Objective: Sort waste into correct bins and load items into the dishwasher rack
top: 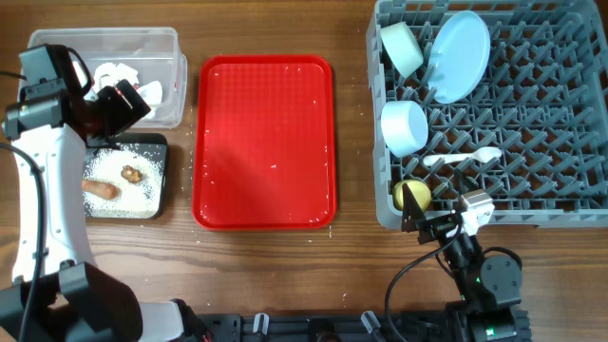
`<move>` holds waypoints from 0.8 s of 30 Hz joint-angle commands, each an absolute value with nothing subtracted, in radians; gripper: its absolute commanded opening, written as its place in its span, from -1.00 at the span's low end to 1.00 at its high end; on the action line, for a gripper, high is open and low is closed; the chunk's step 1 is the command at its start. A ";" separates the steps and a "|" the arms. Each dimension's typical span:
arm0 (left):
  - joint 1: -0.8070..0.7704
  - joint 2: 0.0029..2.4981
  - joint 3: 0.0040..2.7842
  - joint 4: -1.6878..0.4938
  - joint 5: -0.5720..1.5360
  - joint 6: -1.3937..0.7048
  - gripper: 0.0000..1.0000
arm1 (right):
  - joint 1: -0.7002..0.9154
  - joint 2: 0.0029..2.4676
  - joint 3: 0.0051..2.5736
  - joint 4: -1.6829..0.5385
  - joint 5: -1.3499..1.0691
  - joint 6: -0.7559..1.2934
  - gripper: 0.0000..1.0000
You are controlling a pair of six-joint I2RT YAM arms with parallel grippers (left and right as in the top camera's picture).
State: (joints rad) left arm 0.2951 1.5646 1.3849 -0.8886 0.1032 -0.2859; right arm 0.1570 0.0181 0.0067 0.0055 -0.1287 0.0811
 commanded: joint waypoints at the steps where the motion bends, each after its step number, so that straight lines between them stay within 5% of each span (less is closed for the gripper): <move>1: 0.192 1.399 1.280 -0.722 0.126 -0.259 1.00 | 0.154 0.010 0.005 0.008 -0.112 0.081 1.00; 15: 0.134 0.573 0.371 -0.120 0.202 -0.208 1.00 | 0.154 0.010 0.005 0.008 -0.112 0.081 1.00; 24: 0.134 0.186 0.118 -0.052 0.137 -0.183 1.00 | 0.154 0.010 0.005 0.008 -0.112 0.081 1.00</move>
State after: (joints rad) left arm 0.1364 0.2699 0.1749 -0.0658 0.1627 -0.2070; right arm 0.1570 0.0174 0.0067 0.0048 -0.1287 0.0811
